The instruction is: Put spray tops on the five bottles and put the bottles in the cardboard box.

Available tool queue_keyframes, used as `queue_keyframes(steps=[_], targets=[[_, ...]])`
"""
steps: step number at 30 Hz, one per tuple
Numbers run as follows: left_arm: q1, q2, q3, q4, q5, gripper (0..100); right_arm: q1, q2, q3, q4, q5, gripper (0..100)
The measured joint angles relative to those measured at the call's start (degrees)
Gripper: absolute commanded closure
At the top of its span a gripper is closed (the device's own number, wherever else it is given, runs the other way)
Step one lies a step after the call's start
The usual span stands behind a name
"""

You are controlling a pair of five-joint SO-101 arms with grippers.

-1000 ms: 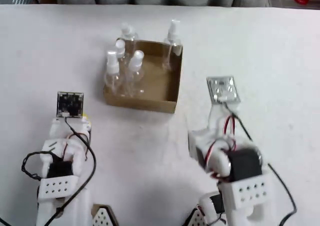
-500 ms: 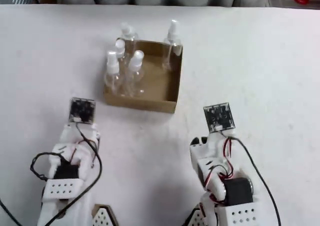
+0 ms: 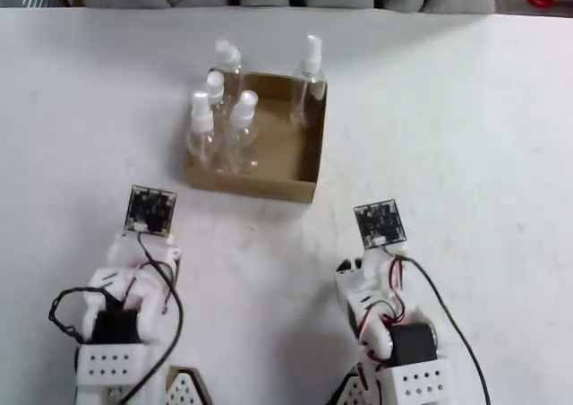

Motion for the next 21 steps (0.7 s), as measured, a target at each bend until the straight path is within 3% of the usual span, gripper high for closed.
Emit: queue_keyframes(steps=[9, 21], targets=[[0.0, -12.4, -0.35, 16.7, 0.0, 98, 0.0, -1.32, 2.64, 0.44, 0.0, 97.8], [-0.26, -12.4, -0.35, 27.25, 0.0, 98, -0.09, -1.58, 2.9, 3.43, 0.0, 97.8]])
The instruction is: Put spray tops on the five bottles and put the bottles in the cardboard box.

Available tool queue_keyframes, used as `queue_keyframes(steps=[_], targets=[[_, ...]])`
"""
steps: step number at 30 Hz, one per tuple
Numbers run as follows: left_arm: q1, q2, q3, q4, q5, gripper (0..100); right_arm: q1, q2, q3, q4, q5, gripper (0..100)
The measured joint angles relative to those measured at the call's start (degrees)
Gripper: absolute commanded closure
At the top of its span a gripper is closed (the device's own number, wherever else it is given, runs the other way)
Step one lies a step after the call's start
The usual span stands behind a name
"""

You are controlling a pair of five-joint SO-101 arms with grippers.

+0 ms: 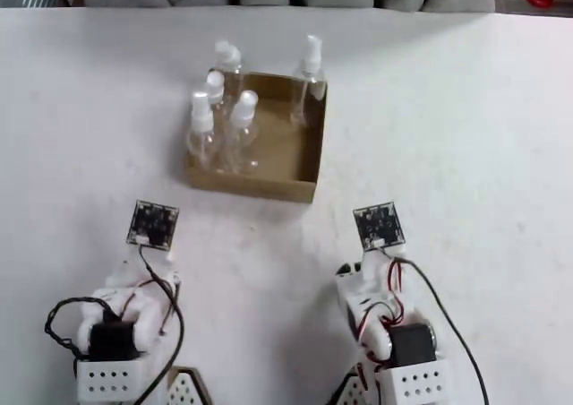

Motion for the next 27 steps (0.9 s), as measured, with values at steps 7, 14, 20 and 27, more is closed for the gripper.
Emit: queue_keyframes(steps=[7, 14, 20, 27], targets=[[0.0, 0.0, 0.0, 0.79, 0.0, 98, 0.0, 0.0, 0.0, 2.11, 0.0, 97.5], [0.0, 0.0, 0.0, 0.79, 0.0, 98, 0.0, 0.0, 0.0, 2.2, 0.0, 97.6], [0.0, 0.0, 0.0, 0.79, 0.0, 98, 0.0, 0.0, 0.0, 2.2, 0.0, 97.6], [0.0, 0.0, 0.0, 0.79, 0.0, 98, 0.0, 0.0, 0.0, 2.2, 0.0, 97.6]])
